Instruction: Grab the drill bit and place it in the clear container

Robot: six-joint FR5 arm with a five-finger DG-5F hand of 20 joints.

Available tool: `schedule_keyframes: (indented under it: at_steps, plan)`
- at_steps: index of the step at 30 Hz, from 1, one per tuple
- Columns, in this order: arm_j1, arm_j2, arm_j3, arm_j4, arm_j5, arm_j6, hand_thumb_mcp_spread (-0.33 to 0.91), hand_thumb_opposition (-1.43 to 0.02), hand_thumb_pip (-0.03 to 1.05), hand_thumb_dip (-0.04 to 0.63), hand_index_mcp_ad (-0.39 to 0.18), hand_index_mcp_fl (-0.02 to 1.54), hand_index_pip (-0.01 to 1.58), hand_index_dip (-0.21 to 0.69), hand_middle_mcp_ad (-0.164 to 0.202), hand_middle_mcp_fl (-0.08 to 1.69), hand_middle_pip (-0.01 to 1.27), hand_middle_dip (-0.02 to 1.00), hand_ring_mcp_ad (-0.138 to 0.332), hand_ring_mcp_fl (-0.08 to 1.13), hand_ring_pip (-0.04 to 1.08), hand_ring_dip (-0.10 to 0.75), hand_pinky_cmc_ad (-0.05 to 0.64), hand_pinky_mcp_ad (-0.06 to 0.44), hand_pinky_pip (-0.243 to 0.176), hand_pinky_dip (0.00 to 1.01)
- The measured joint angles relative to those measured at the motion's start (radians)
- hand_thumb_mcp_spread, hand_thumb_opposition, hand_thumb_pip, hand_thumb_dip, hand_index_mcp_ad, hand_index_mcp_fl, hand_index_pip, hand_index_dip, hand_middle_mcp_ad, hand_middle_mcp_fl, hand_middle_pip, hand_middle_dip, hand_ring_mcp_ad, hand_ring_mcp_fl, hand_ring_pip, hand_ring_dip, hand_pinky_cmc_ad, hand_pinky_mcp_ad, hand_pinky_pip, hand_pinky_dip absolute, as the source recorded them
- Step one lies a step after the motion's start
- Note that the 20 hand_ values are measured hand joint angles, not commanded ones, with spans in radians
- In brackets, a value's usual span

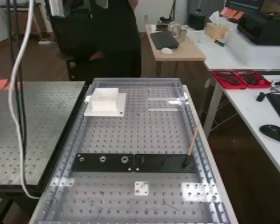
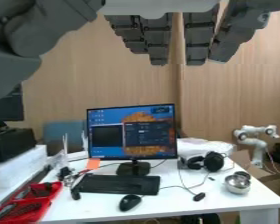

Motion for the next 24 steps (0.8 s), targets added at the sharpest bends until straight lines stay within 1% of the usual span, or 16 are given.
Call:
schedule_keyframes:
  at_steps: [3, 5, 9, 10, 11, 13, 14, 15, 17, 19, 22, 23, 24]
  plan:
    - [0.0, 0.0, -0.026, 0.029, 0.021, -0.018, 0.15, -0.6, 0.11, 0.014, 0.136, 0.02, 0.09, -0.112, 0.138, 0.01, 0.16, 0.01, 0.253, 0.08, 0.08, -0.009, 0.239, 0.202, -0.147, 0.29]
    - [0.0, 0.0, -0.059, 0.074, 0.035, -0.027, 0.15, -0.6, 0.11, 0.014, 0.136, 0.02, 0.09, -0.112, 0.138, 0.02, 0.16, 0.01, 0.253, 0.08, 0.08, -0.009, 0.234, 0.202, -0.147, 0.29]
    - [0.001, 0.001, -0.102, 0.137, 0.058, -0.03, 0.15, -0.6, 0.12, 0.016, 0.136, 0.02, 0.08, -0.108, 0.138, 0.02, 0.15, 0.01, 0.253, 0.08, 0.08, -0.012, 0.234, 0.202, -0.145, 0.29]
    - [0.001, 0.001, -0.114, 0.153, 0.061, -0.032, 0.15, -0.6, 0.13, 0.012, 0.136, 0.02, 0.09, -0.087, 0.138, 0.02, 0.16, 0.01, 0.253, 0.08, 0.08, -0.009, 0.236, 0.202, -0.145, 0.29]
    - [0.002, 0.001, -0.128, 0.173, 0.064, -0.036, 0.15, -0.6, 0.14, 0.012, 0.136, 0.02, 0.08, -0.091, 0.138, 0.02, 0.15, 0.01, 0.253, 0.08, 0.08, -0.009, 0.236, 0.202, -0.145, 0.29]
    - [0.004, -0.002, -0.143, 0.19, 0.072, -0.039, 0.18, -0.61, 0.15, 0.014, 0.136, 0.02, 0.08, -0.072, 0.138, 0.02, 0.15, 0.01, 0.251, 0.08, 0.08, -0.009, 0.232, 0.202, -0.145, 0.29]
    - [0.005, -0.008, -0.151, 0.195, 0.079, -0.039, 0.19, -0.6, 0.15, 0.014, 0.136, 0.02, 0.09, -0.038, 0.138, 0.02, 0.16, 0.01, 0.251, 0.08, 0.08, -0.012, 0.237, 0.202, -0.145, 0.29]
    - [0.005, -0.012, -0.155, 0.197, 0.083, -0.038, 0.19, -0.62, 0.16, 0.016, 0.136, 0.02, 0.08, -0.03, 0.138, 0.02, 0.15, 0.01, 0.253, 0.08, 0.08, -0.012, 0.244, 0.204, -0.145, 0.29]
    - [0.004, -0.032, -0.168, 0.207, 0.085, -0.022, 0.2, -0.62, 0.17, 0.016, 0.136, 0.02, 0.09, -0.012, 0.138, 0.02, 0.16, 0.01, 0.251, 0.05, 0.08, -0.012, 0.251, 0.202, -0.145, 0.29]
    - [-0.001, -0.049, -0.178, 0.218, 0.082, 0.0, 0.21, -0.64, 0.17, 0.016, 0.133, 0.02, 0.08, -0.014, 0.138, 0.02, 0.15, 0.01, 0.264, 0.03, 0.08, -0.012, 0.265, 0.201, -0.145, 0.29]
    - [-0.009, -0.082, -0.199, 0.241, 0.084, 0.041, 0.23, -0.65, 0.17, 0.016, 0.127, 0.02, 0.09, 0.035, 0.14, 0.02, 0.15, 0.01, 0.264, 0.03, 0.08, -0.012, 0.298, 0.201, -0.147, 0.3]
    - [-0.012, -0.093, -0.207, 0.252, 0.084, 0.051, 0.23, -0.65, 0.19, 0.009, 0.133, 0.02, 0.08, 0.033, 0.138, 0.02, 0.15, 0.01, 0.265, 0.03, 0.08, -0.012, 0.293, 0.201, -0.147, 0.31]
    - [-0.014, -0.101, -0.212, 0.261, 0.084, 0.058, 0.23, -0.65, 0.21, 0.016, 0.126, 0.02, 0.09, 0.049, 0.138, 0.02, 0.16, 0.01, 0.262, 0.03, 0.08, -0.012, 0.293, 0.201, -0.143, 0.31]
